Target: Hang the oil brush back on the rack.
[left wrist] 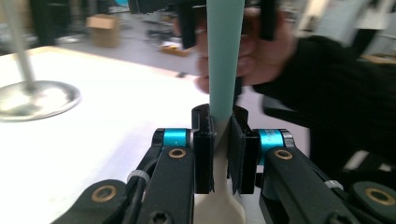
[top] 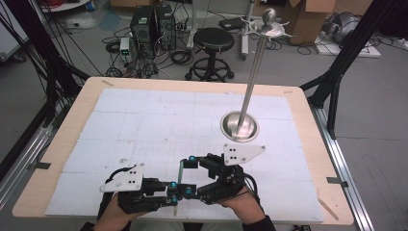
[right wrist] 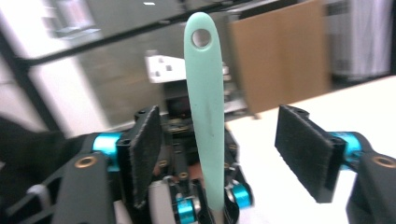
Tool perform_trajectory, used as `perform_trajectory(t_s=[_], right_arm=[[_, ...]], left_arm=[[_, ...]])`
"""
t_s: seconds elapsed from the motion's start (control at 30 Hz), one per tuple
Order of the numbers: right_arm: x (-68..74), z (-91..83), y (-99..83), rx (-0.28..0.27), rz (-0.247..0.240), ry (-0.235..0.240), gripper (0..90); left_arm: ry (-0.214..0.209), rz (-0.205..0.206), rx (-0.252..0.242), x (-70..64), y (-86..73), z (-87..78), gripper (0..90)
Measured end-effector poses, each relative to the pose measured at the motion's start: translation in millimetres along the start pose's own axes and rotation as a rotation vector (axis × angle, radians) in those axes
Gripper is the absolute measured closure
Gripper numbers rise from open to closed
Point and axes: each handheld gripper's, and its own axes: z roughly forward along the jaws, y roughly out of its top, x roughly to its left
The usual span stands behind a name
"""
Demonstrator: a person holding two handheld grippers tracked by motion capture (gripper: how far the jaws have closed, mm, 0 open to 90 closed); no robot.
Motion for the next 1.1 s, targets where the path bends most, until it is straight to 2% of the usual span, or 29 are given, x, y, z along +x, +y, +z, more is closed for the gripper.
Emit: perform_trajectory(t_s=[0.03,0.07,0.1,0.13,0.17,0.2,0.23,0.27,0.3,0.4,0.43,0.47,0.5,0.53,0.67,0.77,0.87,1.1], right_arm=[[0.9,-0.3,-0.1,-0.004,-0.014,-0.049,27.2],[2.2,-0.3,-0.2,-0.008,-0.022,-0.092,26.5],[3.2,-0.5,-0.1,-0.014,-0.037,-0.132,26.3],[3.2,-0.5,-0.1,-0.014,-0.037,-0.132,26.3],[7.3,-0.4,-0.2,-0.015,-0.062,-0.218,25.5],[9.4,-0.2,-0.5,-0.012,-0.072,-0.253,25.2],[10.8,0.4,-0.7,-0.011,-0.087,-0.282,25.2],[10.8,0.4,-0.7,-0.011,-0.087,-0.282,25.2],[14.7,1.3,-1.5,0.0,-0.109,-0.34,25.2],[18.3,3.6,-2.5,0.011,-0.129,-0.407,25.2],[18.3,3.6,-2.5,0.011,-0.129,-0.407,25.2],[19.0,4.5,-2.7,0.015,-0.137,-0.428,25.2],[20.7,6.1,-2.8,0.021,-0.14,-0.472,25.1],[20.7,6.1,-2.8,0.021,-0.14,-0.472,25.1],[23.0,9.5,-2.2,0.015,-0.148,-0.546,25.2],[23.6,11.5,-2.2,0.015,-0.15,-0.583,25.7],[23.8,13.2,-2.2,0.001,-0.135,-0.618,29.6],[19.7,16.7,-1.1,-0.012,-0.096,-0.643,42.2]], left_arm=[[0.07,-0.009,0.003,1.6,-1.1,0.6,81.0],[0.07,-0.009,0.003,1.6,-1.1,0.6,81.0],[0.147,-0.027,0.004,3.0,-2.7,1.7,81.0],[0.147,-0.027,0.004,3.0,-2.7,1.7,81.0],[0.212,-0.036,0.009,4.1,-3.8,2.3,81.0],[0.239,-0.04,0.01,4.5,-4.1,2.3,81.0],[0.257,-0.045,0.008,4.7,-4.1,2.4,81.0],[0.257,-0.045,0.008,4.7,-4.1,2.4,81.0],[0.302,-0.048,0.007,5.5,-3.9,1.9,81.0],[0.356,-0.056,0.006,6.5,-3.3,2.0,81.0],[0.356,-0.056,0.006,6.5,-3.3,2.0,81.0],[0.373,-0.057,0.005,6.8,-2.8,2.1,81.0],[0.406,-0.057,0.003,7.2,-1.4,2.9,81.0],[0.406,-0.057,0.003,7.2,-1.4,2.9,81.0],[0.451,-0.047,0.006,8.1,1.3,7.3,81.0],[0.482,-0.041,0.013,7.1,2.5,14.3,81.0],[0.5,-0.032,0.016,5.9,3.4,18.7,81.0],[0.515,-0.024,0.006,2.4,6.1,28.0,81.0]])
